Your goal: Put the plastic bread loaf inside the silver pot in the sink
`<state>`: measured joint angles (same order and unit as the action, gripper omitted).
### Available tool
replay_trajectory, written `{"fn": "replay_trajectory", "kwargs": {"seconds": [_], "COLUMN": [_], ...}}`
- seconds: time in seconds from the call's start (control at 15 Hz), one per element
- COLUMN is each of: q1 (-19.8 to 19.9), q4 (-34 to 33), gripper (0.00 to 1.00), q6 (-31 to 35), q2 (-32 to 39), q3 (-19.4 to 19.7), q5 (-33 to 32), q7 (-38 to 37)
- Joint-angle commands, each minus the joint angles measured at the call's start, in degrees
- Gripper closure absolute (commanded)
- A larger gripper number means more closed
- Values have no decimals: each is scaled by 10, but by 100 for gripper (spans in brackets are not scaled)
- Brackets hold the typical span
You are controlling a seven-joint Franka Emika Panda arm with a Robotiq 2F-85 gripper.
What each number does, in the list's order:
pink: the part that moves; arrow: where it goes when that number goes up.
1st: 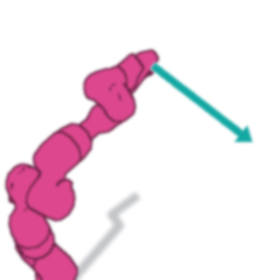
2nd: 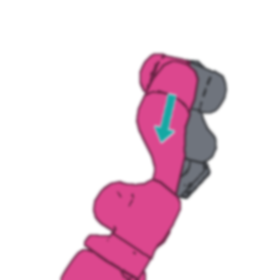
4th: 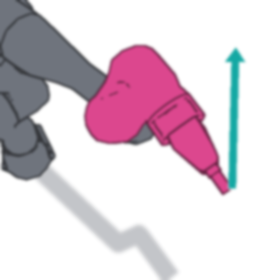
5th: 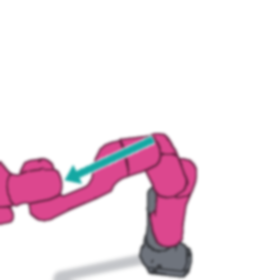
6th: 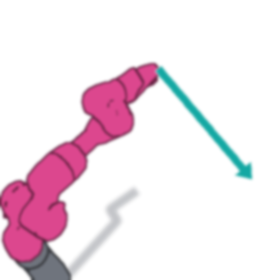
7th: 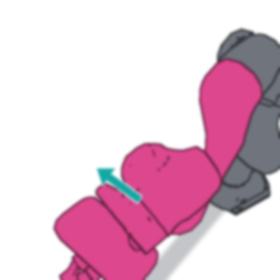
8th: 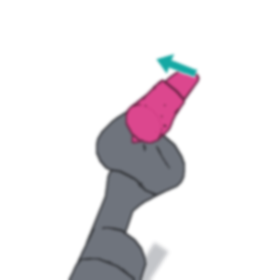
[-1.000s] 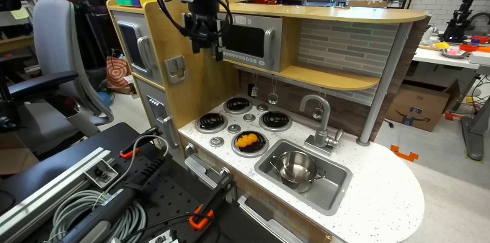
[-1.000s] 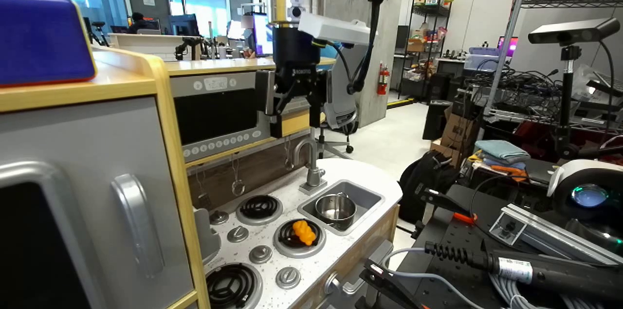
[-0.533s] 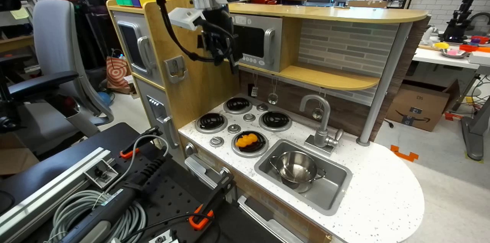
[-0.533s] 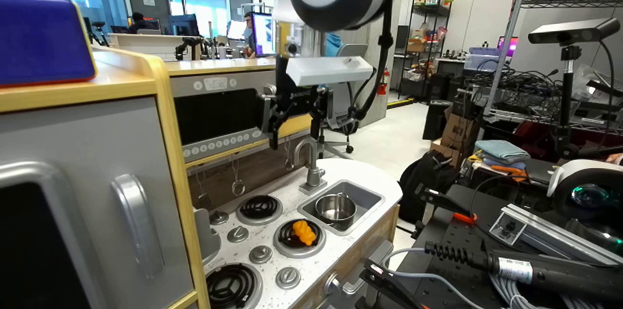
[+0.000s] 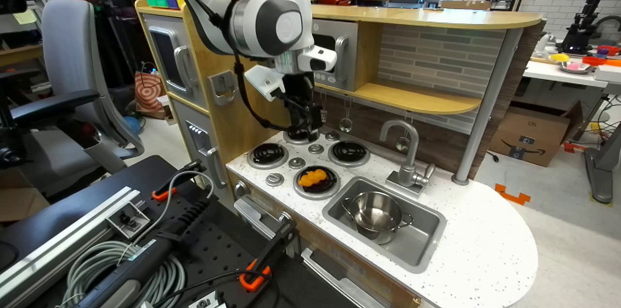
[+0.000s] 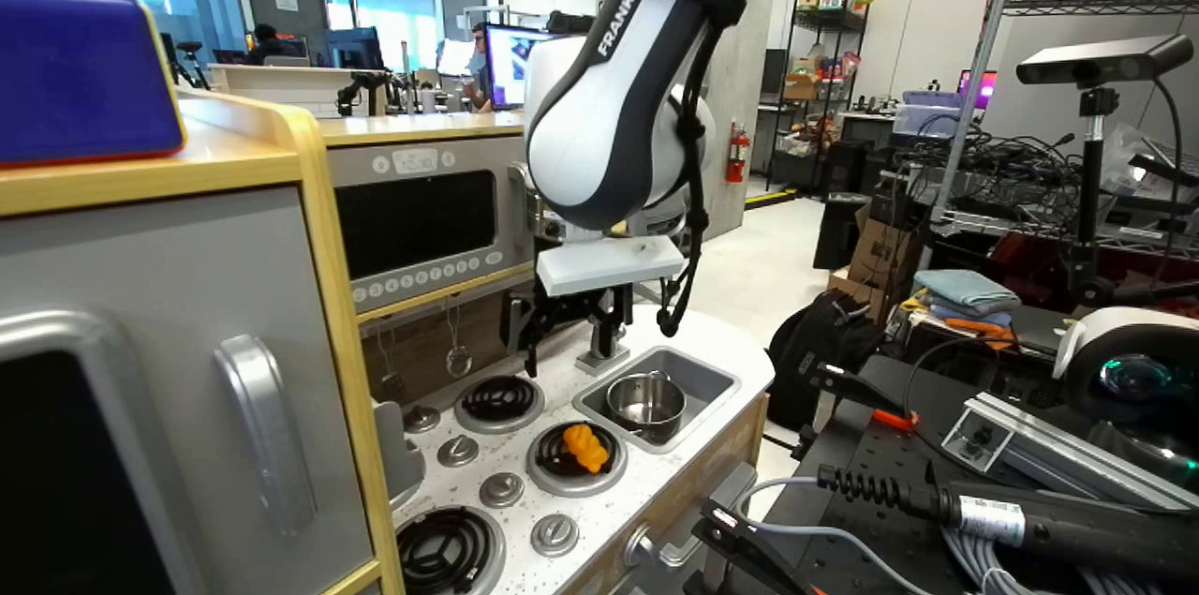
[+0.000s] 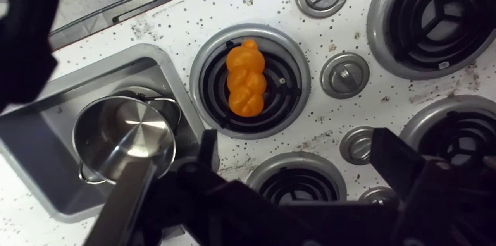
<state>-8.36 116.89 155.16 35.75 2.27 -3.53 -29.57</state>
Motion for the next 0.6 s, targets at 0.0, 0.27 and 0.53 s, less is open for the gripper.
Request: {"fn": "replay_trajectory", "kwargs": {"seconds": [0.0, 0.27, 0.53], "q1": [14, 13, 10], "q4": [-60, -92, -111], "gripper": [0, 0, 0], "q6": [13, 7, 8], "q2": [77, 125, 155], "q3": [-11, 0, 7], "q5": [55, 71, 72], "q7": [46, 59, 60]}}
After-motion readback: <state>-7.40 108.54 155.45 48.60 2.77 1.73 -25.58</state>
